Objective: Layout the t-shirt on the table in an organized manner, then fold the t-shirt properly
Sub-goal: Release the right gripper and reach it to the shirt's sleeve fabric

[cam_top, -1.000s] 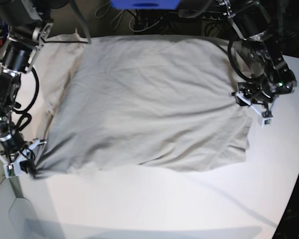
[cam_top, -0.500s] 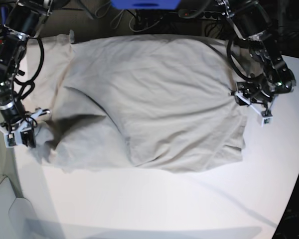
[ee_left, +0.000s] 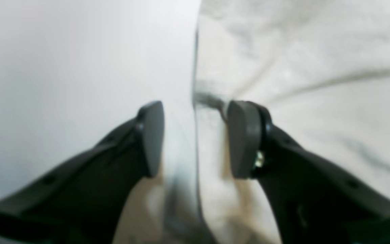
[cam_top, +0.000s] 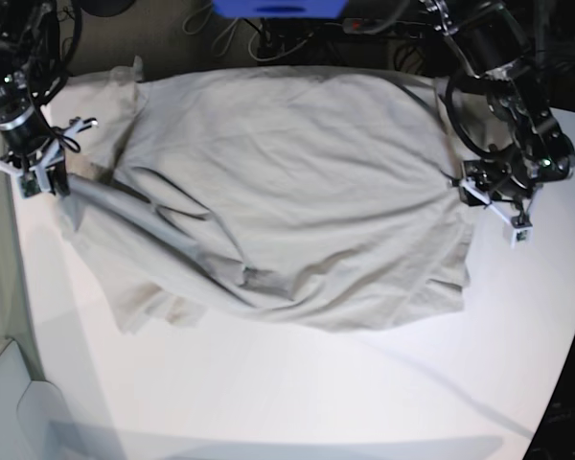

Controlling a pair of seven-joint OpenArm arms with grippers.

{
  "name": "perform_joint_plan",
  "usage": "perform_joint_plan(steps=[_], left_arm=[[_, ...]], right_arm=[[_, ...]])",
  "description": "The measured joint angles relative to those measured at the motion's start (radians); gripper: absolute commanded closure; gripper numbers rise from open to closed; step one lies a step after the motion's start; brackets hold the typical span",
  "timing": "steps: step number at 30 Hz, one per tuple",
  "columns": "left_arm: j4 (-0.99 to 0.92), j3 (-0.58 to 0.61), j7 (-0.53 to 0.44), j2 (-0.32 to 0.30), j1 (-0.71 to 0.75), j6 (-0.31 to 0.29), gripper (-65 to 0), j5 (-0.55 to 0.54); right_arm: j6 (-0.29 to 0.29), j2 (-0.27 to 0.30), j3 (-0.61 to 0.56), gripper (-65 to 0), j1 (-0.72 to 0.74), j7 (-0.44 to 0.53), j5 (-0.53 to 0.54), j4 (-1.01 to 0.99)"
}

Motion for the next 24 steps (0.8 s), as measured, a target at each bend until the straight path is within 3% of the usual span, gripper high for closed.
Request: perform_joint_plan(steps=[6,10,14,17,24], left_arm=[[0.009,-0.001,0.006,-0.053,-0.002,0.0,-30.6,-0.226],[0.043,0.003,0.014,-0.044,0.001,0.003,-30.6,-0.403],[0.082,0.013,0.008,-0.024,-0.011,0.012,-30.6,-0.54],[0.077,0.06,-0.005,0.01,-0.027,0.016,-30.6,-0.545],[0.007,0.2,0.008,0.089,-0.039,0.016,-30.6,-0.325]], right_arm=[[0.001,-0.007,-0.002,0.0,-0.006,-0.003,-0.006,-0.002],[0.001,-0.008,-0.008,0.0,-0.007,-0.115,-0.006,-0.004],[0.0,0.021,-0.062,-1.6,-0.006,-0.146,-0.007,-0.005],[0.001,0.028,-0.089,-6.8,-0.026,-0.155,-0.006,-0.003],[0.001,0.116,-0.155,-19.2,-0.108,-0.155,-0.007,0.001]])
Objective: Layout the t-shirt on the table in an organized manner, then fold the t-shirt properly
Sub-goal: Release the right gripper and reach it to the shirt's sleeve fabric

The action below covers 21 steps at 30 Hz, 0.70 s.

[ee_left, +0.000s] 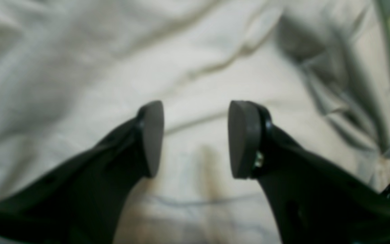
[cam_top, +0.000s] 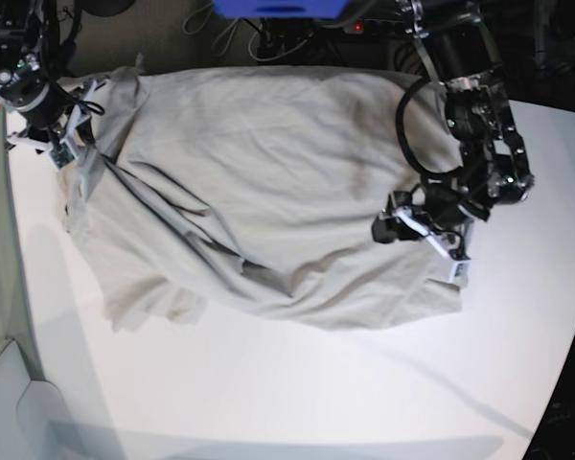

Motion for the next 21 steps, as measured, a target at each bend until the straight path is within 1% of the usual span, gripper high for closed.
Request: perform_joint_plan(steps=[2,4,6,8,11,15,18,19,21], left_arm=[[-0.032,0.03,-0.008,0.0,-0.011,0.0,-30.6,0.048],[-0.072,0.045,-0.023,-0.001,-0.018,0.0,-30.6,0.116],[-0.104,0.052,-0.02,0.0,-0.014,-0.001,-30.6,0.165],[-0.116,0.047,-0.032,-0.009,-0.015,-0.014,-30.6,0.172],[-0.125,0.048,-0.047,-0.048,-0.014,-0.023,-30.6,0.191],[-0.112,0.042,-0.063,-0.099,0.013,-0.023,-30.6,0.183],[-0.113,0.042,-0.059,-0.119,0.016,-0.023,-30.6,0.187],[-0.113,0.042,-0.062,-0.122,0.019,-0.023,-30.6,0.187],[-0.111,0.042,-0.064,-0.121,0.019,-0.023,-30.6,0.194]], right_arm=[[0.0,0.034,0.0,-20.1,-0.013,-0.004,0.004,0.011],[0.0,0.053,0.012,-20.0,-0.017,-0.004,0.003,0.035],[0.003,0.064,0.055,-20.0,-0.009,0.003,0.01,0.056],[-0.001,0.074,0.117,-20.0,0.006,0.012,0.012,0.064],[0.005,0.074,0.165,-20.0,0.089,-0.024,-0.002,0.047],[0.006,0.072,0.154,-19.9,0.264,0.004,0.02,0.005],[-0.002,0.046,0.084,-19.4,0.401,-0.023,-0.006,-0.076],[0.001,0.035,0.06,-17.9,0.44,-0.021,0.0,-0.106],[0.005,0.011,-0.004,-11.4,0.531,-0.003,0.015,-0.193]])
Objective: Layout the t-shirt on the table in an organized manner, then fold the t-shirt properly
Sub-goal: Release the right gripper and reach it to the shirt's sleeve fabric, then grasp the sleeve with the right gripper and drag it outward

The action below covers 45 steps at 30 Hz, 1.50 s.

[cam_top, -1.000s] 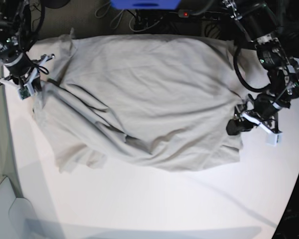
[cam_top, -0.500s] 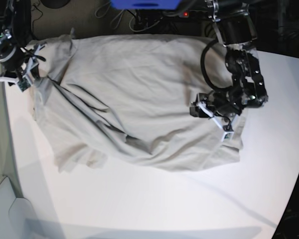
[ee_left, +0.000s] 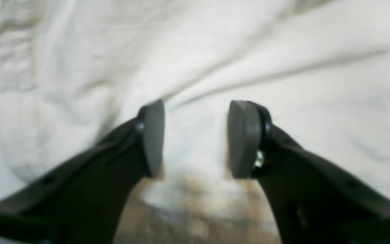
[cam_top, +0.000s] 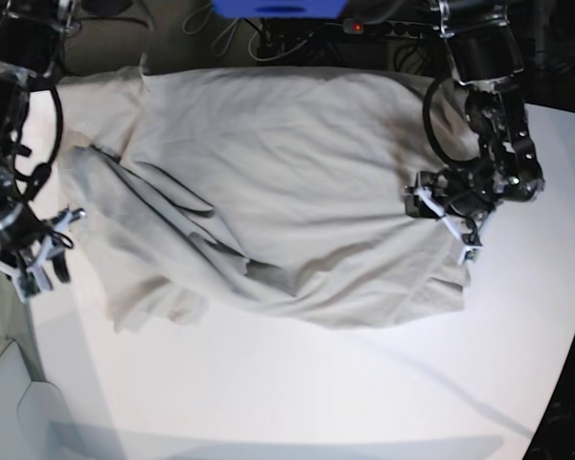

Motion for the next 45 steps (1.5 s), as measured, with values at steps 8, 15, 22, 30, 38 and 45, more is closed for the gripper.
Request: perform_joint_plan(steps=[8,15,22,30,38,45], left_arm=[[0.003,-0.005,0.003,0.022,-0.007,0.003,-30.6,0.019],[0.003,-0.005,-0.001,0.023,-0.003,0.003,-30.6,0.015],[0.005,-0.005,-0.012,0.026,0.005,0.003,-30.6,0.016],[0.006,-0.006,-0.027,0.027,0.018,0.004,-30.6,0.008],[0.007,-0.006,-0.021,0.026,0.019,0.003,-30.6,0.0],[0.013,-0.006,-0.043,0.027,0.036,0.003,-30.6,-0.011]], right_arm=[[-0.006,-0.029,-0.237,0.0,0.298,-0.001,-0.016,-0.486],[-0.006,-0.056,-0.339,0.0,0.426,0.005,-0.013,-0.606],[-0.006,-0.085,-0.401,0.0,0.439,0.055,-0.011,-0.645],[-0.006,-0.079,-0.401,0.0,0.487,0.209,-0.012,-0.944],[-0.01,-0.089,-0.452,0.0,0.522,0.329,-0.018,-1.031],[-0.014,-0.166,-0.616,0.0,0.585,0.425,-0.018,-1.033]])
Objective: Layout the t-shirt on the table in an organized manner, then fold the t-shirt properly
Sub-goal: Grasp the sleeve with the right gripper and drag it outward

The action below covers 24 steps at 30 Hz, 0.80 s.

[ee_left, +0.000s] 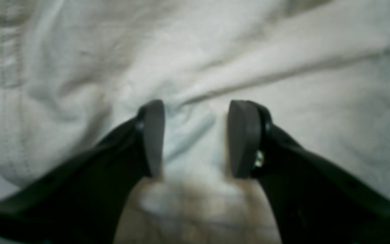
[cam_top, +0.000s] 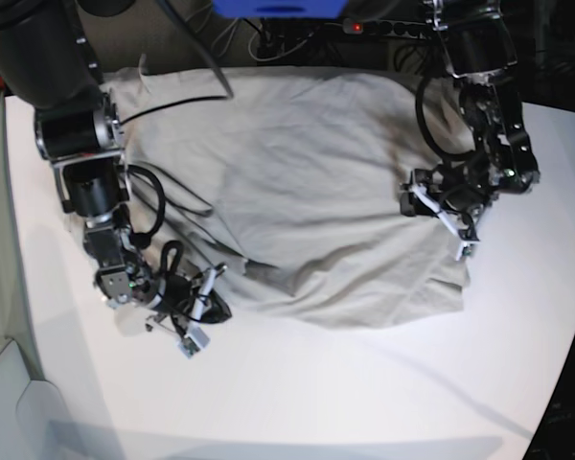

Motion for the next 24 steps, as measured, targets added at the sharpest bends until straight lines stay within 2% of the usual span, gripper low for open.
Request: perform_joint_plan(steps=[6,8,12,16,21,24], left_arm=[[0.0,0.0,-0.009,-0.003,0.007,0.0,-30.6,-0.004],[0.001,0.0,-0.008,-0.003,0.008,0.0,-30.6,-0.005],[0.0,0.0,-0.007,-0.006,0.01,-0.003,-30.6,-0.012],[0.001,0.0,-0.005,-0.003,0.008,-0.003,-30.6,-0.002],[0.0,0.0,0.002,-0.003,0.005,-0.003,-30.6,-0.005],[0.0,0.0,0.005,-0.003,0.004,-0.003,-30.6,-0.004]], right_arm=[[0.001,0.009,-0.019,0.0,0.067,0.0,-0.001,0.0],[0.002,0.037,-0.005,0.0,0.089,-0.019,0.003,0.004],[0.001,0.132,0.043,0.0,0.096,-0.104,0.002,0.009],[0.0,0.182,0.053,0.0,0.04,-0.193,0.0,0.019],[0.005,0.193,0.048,0.0,-0.116,-0.269,-0.002,0.196],[0.005,0.204,0.047,0.0,-0.159,-0.312,0.002,0.29]])
